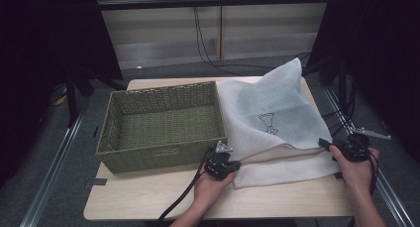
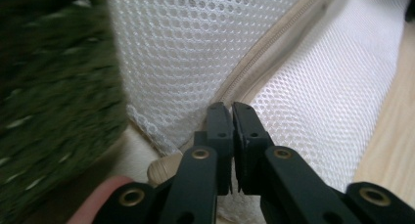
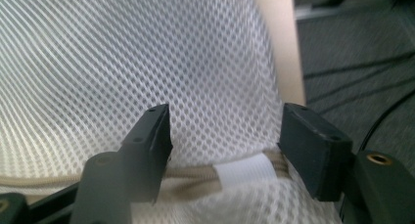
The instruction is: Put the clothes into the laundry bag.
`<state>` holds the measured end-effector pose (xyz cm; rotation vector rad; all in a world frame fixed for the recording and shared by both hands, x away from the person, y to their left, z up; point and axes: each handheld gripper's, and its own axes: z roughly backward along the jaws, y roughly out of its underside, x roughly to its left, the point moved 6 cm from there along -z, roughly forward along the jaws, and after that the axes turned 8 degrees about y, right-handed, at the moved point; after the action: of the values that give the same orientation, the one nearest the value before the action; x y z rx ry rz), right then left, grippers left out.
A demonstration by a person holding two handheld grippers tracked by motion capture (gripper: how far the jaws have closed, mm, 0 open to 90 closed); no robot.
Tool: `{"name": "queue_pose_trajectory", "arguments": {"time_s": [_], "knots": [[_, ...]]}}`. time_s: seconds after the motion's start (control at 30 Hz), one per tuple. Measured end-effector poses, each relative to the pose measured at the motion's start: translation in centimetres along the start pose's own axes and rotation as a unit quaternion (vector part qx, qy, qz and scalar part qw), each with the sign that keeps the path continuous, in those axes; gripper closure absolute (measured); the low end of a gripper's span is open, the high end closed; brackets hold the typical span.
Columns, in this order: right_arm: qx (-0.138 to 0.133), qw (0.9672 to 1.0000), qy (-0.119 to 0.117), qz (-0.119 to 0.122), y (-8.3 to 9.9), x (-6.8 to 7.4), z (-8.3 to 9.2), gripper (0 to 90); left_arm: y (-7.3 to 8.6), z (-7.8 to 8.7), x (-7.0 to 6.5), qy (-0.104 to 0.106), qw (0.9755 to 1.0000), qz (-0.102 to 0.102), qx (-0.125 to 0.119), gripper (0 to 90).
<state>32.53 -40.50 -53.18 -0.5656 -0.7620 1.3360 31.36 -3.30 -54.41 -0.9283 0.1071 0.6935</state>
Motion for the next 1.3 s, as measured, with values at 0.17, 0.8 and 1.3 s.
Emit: {"name": "queue_pose_trajectory", "arguments": {"time_s": [0.17,0.8,1.3], "knots": [[0.024,0.9995,0.000,0.022,1.2,0.1,0.0,59.1,0.1,0.2,-0.1,-0.003,0.9999,-0.015,0.008,87.8],[-0.012,0.9995,-0.027,0.008,0.1,0.1,2.1,34.3,0.3,3.8,2.2,-0.007,0.9974,0.026,-0.067,53.7],[-0.008,0.9978,-0.058,0.032,0.3,1.4,2.8,87.0,0.7,2.4,0.3,-0.046,0.9978,-0.044,-0.017,88.2]]}}
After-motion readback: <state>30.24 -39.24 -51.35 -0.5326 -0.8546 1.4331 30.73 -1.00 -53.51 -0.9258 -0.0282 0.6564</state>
